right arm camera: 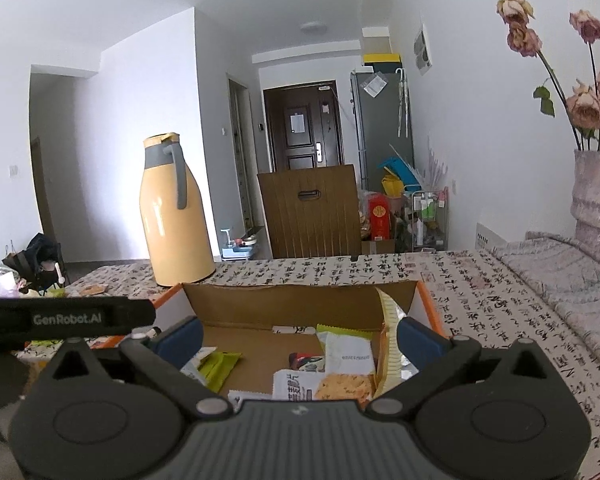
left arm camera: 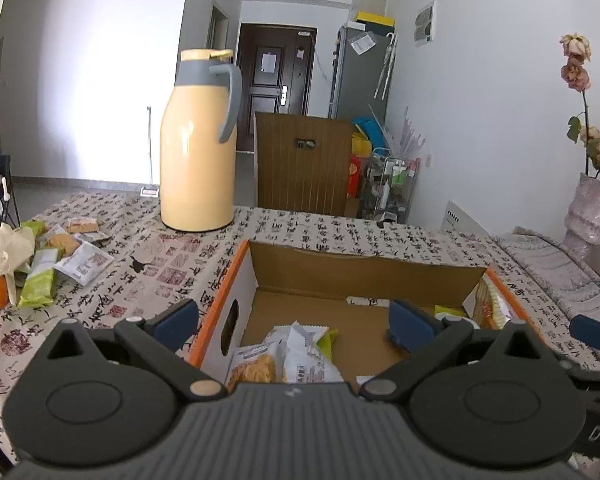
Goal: Organize snacks
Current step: 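Move both tools back from the box toward the pastry pile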
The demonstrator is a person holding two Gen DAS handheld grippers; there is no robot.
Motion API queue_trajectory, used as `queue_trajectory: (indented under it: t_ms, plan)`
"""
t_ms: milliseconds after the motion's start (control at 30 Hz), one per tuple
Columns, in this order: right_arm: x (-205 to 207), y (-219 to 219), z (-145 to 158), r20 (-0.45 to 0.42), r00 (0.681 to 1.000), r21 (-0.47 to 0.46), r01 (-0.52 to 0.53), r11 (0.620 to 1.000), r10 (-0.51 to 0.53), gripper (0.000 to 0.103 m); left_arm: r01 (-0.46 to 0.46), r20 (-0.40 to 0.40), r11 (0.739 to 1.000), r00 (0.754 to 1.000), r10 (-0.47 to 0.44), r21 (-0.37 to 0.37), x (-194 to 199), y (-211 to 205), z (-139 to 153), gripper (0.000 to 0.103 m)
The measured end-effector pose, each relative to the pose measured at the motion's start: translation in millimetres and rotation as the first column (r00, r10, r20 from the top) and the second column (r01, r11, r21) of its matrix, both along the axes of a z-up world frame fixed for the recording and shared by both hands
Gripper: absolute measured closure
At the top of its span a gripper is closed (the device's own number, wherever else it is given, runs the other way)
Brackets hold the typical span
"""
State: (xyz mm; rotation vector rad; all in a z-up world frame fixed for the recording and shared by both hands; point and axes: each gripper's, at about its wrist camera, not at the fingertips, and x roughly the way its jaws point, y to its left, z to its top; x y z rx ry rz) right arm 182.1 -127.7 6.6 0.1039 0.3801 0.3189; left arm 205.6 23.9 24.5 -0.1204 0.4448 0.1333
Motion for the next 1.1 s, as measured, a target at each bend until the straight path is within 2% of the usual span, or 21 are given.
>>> queue_trajectory:
  t_ms: [233, 533, 833, 1100]
  plan:
    - [-20, -10, 6, -0.009, 1.000, -0.025, 0.001, 1.000, -0.001, 0.000, 0.018, 0.001, 1.000, 1.000, -0.018, 0.023, -23, -6, 3, 0.000]
    - [-60, -30, 2, -0.030, 0.999, -0.046, 0.026, 0.999, -0.027, 0.000, 0.066, -0.036, 0.996, 0.997, -0.064, 0.053, -60, -3, -12, 0.000]
    - [-91, -45, -18, -0.093, 0.995, -0.087, 0.028, 0.996, -0.036, 0.000, 0.054, -0.071, 0.997, 0.996, -0.051, 0.052, -92, 16, -33, 0.000]
    - [-102, -53, -41, -0.170, 0.984, -0.058, 0.041, 0.997, -0.050, 0.000, 0.047, -0.091, 0.999, 0.995, -0.046, 0.012, -103, 26, -60, 0.000]
